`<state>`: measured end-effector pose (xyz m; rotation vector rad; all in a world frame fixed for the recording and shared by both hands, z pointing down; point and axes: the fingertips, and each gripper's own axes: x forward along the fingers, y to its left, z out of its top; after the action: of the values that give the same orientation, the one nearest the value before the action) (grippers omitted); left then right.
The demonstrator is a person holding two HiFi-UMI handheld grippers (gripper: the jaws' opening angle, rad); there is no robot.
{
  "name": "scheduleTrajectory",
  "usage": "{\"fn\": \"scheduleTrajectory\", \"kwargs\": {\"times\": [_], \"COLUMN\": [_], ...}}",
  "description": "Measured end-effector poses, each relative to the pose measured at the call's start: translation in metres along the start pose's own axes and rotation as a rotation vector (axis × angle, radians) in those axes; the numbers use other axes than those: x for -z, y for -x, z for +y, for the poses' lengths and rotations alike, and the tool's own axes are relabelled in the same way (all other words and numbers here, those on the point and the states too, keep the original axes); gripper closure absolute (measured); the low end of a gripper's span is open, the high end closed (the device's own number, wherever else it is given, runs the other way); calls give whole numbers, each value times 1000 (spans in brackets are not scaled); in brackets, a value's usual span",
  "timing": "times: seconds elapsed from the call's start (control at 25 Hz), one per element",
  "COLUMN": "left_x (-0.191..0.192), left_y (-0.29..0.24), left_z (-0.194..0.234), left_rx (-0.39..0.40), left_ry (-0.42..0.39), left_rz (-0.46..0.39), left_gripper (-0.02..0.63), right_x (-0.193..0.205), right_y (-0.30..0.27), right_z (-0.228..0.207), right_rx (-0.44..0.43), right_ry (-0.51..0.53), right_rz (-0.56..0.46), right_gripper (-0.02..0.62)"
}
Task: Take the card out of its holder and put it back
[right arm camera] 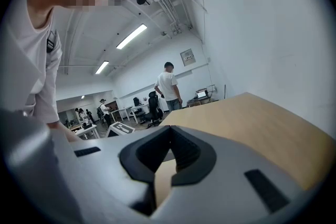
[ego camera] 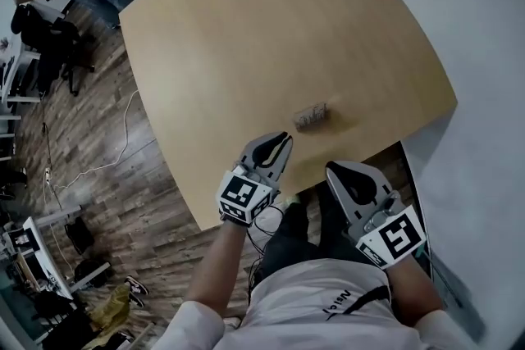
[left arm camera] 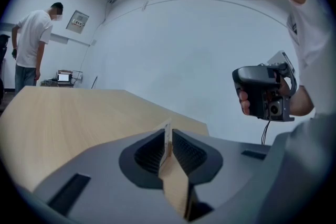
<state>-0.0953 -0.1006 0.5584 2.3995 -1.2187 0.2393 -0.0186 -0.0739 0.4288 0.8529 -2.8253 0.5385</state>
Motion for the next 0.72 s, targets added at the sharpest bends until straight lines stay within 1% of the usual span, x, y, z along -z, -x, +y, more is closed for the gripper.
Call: {"fn": "scheduleTrajectory", "kwargs": {"times": [0.08,0.16,0.4,0.6,0.72], "left_x": [8,10,24,38,43], "left_y": [-11,-19,-35,-50,-55], "left_z": [10,16,22,22,22], "left_rx": [3,16,73,130,147], "left_ry": [12,15,44,22,11], "left_rz": [6,12,13,29,26], "left_gripper": [532,517,509,506,508], "right_x": [5,7,28,46,57], "right_y": [-6,-11,-23,-32,-32], "right_z": [-11,-19,-26,-30,-31], "right_rx": [-11,-18,-57,-89,-103], "right_ry": [-9,-20,-47,-52,-56], "right_rz": [21,40,92,124,142], "right_gripper": [583,583,583,582,583]}}
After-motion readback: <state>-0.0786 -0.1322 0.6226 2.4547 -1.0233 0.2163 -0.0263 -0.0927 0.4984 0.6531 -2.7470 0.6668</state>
